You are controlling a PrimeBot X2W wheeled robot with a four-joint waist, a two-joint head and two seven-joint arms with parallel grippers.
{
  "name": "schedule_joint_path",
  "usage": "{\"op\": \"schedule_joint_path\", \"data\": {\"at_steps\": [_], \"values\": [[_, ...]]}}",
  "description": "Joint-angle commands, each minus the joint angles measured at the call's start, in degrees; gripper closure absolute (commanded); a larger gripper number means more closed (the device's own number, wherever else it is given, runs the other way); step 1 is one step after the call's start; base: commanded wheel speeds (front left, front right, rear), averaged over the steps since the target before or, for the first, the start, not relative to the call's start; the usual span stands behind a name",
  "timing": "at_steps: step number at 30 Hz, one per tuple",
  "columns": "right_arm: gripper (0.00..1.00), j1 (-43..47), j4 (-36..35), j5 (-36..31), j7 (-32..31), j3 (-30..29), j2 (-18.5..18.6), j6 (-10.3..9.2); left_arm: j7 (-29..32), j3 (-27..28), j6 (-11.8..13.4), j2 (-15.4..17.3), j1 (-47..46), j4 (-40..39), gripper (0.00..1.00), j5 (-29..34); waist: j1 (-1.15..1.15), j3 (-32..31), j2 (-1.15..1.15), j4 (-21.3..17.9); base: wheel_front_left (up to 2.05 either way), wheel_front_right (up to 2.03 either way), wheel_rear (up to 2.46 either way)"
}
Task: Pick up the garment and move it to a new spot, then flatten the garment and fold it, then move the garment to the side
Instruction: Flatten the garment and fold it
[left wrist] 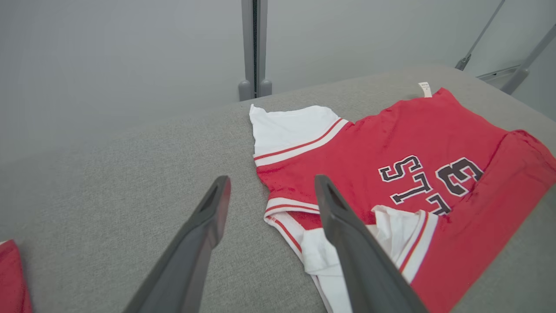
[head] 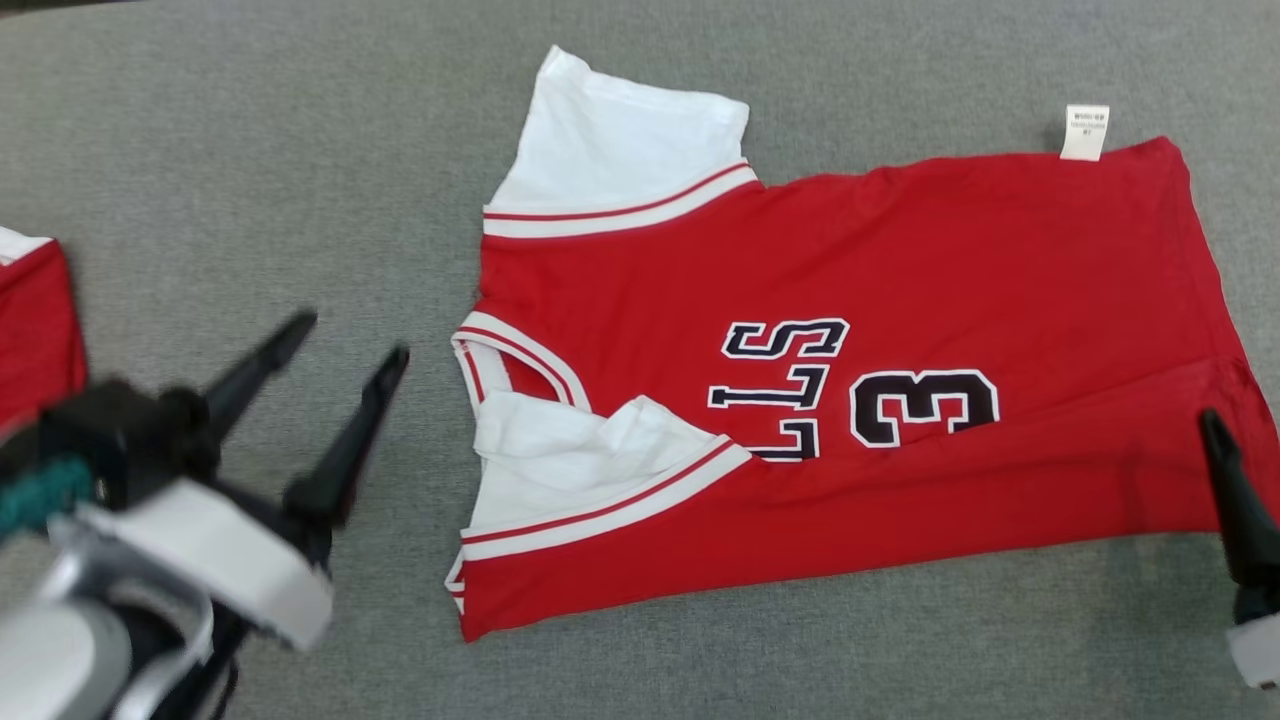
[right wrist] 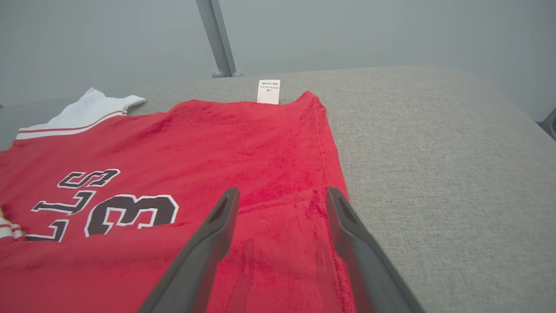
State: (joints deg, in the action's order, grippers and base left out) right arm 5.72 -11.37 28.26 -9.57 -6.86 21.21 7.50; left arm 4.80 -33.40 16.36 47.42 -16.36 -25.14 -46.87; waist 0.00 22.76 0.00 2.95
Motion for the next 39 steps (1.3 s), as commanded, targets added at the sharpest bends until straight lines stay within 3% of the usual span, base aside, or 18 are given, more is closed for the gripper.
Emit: {"op": "schedule_joint_path", "data": {"at_steps": [1,12,15,22,34,36,39], "values": [[0.00,-1.3,0.2,-0.4,0.0,0.7,0.2,-0.02,1.2,0.2,-1.1,-0.5,-3.3,1.0,0.00,0.0,0.00,1.4,0.00,-0.9,0.00,0.00,0.00],[0.00,-13.9,2.8,-1.2,1.5,10.4,0.7,-0.02,22.6,-3.1,-13.9,-10.6,-38.2,28.4,0.00,-6.4,0.00,9.3,0.00,-8.8,0.00,0.00,0.00],[0.00,-15.7,4.0,0.6,2.8,12.4,-0.3,-0.02,27.3,-3.5,-16.2,-10.6,-43.9,35.5,0.00,-7.5,0.00,10.4,0.00,-11.4,0.00,0.00,0.00],[0.00,-17.7,8.6,2.9,6.9,15.7,-1.0,-0.02,31.5,-5.8,-19.1,-9.8,-50.7,45.6,0.00,-4.6,0.00,12.1,0.00,-16.0,0.00,0.00,0.00],[0.00,-19.6,14.5,3.7,12.0,19.1,-2.3,-0.02,31.3,-8.6,-21.0,-7.0,-53.4,52.6,0.01,-0.3,0.00,13.0,0.00,-20.2,0.00,0.00,0.00],[0.00,-19.8,15.3,4.1,12.6,19.4,-2.1,-0.02,31.3,-8.8,-21.1,-6.8,-53.6,53.0,0.14,0.0,0.00,13.2,0.00,-20.5,0.00,0.00,0.00],[0.00,-20.0,16.0,4.3,13.4,19.8,-2.0,-0.02,31.4,-9.0,-21.4,-6.7,-53.6,53.2,0.55,0.1,0.00,13.4,0.00,-20.7,0.00,0.00,0.00]]}}
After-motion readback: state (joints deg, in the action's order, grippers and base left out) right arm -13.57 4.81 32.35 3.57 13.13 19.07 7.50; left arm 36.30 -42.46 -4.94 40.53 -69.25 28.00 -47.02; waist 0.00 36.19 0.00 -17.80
